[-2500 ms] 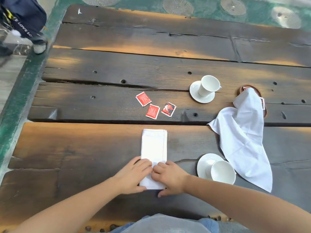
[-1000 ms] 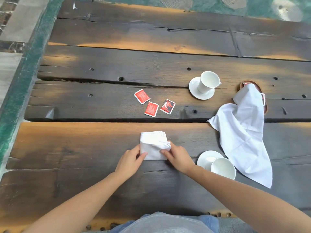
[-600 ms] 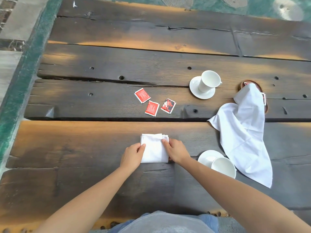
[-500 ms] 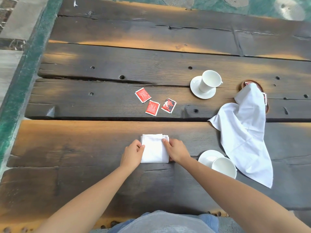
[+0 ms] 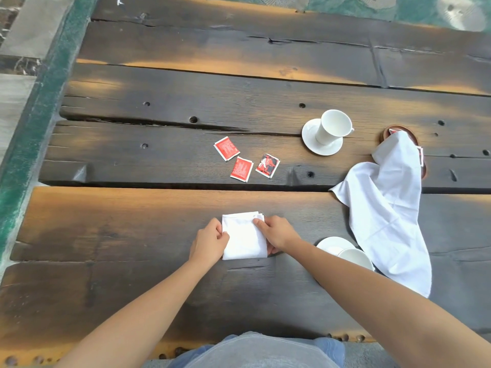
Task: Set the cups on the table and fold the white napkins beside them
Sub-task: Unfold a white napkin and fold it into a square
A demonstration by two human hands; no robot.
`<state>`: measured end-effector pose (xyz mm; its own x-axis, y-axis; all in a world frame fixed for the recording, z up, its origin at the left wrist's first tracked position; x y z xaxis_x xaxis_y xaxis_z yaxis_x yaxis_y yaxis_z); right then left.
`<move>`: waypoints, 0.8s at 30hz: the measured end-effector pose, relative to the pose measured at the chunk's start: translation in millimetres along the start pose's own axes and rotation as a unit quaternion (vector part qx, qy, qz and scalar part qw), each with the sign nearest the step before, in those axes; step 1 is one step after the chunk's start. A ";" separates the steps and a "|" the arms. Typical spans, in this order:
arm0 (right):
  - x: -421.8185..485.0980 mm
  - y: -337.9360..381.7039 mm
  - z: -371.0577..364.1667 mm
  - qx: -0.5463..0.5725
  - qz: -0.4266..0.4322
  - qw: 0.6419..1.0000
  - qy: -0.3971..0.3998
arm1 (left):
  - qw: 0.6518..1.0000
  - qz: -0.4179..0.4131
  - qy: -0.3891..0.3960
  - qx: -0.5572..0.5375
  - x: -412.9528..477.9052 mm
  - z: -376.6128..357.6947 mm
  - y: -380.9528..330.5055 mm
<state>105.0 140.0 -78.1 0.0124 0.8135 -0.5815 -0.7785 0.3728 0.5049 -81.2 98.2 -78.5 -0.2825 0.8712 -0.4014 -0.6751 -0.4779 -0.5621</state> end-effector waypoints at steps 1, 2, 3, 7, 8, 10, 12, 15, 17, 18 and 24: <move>1.1 2.5 -0.5 -0.013 -0.001 1.000 0.001 | 1.000 0.001 0.003 0.012 0.9 0.4 -1.0; 1.6 4.3 -0.3 -0.035 -0.001 0.999 0.002 | 1.000 -0.001 0.005 0.024 0.8 0.5 -1.2; 1.7 4.5 1.3 -0.067 0.003 0.998 -0.002 | 0.999 -0.009 0.006 0.035 -0.3 0.6 -0.4; -0.8 -1.7 22.6 -0.159 0.135 0.971 -0.120 | 0.973 -0.179 -0.078 0.120 -12.1 12.1 13.7; -3.9 -1.3 28.7 -0.158 0.207 0.954 -0.152 | 0.945 -0.258 -0.115 0.163 -14.5 15.1 16.0; -11.2 2.5 29.7 -0.193 0.372 0.893 -0.164 | 0.889 -0.370 -0.137 0.231 -15.7 17.4 18.5; -19.4 1.9 14.4 -0.281 0.472 0.824 -0.136 | 0.870 -0.400 -0.088 0.274 -12.5 14.3 19.7; -22.4 -7.8 -5.4 -0.375 0.450 0.807 -0.070 | 0.872 -0.375 -0.026 0.314 -0.9 3.2 24.2; -17.0 -14.4 -6.6 -0.398 0.394 0.828 -0.028 | 0.871 -0.357 -0.006 0.338 4.9 -2.4 28.8; -14.7 -16.0 -6.2 -0.408 0.378 0.831 -0.021 | 0.869 -0.351 0.000 0.348 6.6 -4.1 31.6; -10.0 -20.8 -10.9 -0.425 0.361 0.830 -0.010 | 0.871 -0.337 0.014 0.358 11.9 -11.8 41.6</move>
<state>114.3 119.2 -89.7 -0.6455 0.6990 -0.3078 -0.7495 -0.6573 0.0794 -104.6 87.4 -115.2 0.3527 0.9186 -0.1782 -0.9356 0.3423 -0.0871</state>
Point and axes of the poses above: each hand's wrist, its own x-axis towards the middle knuckle, its own z-axis out of the back of the hand, y = z × x, the point moved 2 cm from there along x, towards the middle knuckle, and after that the axes turned 12 degrees about -y, right-handed, at the moved point
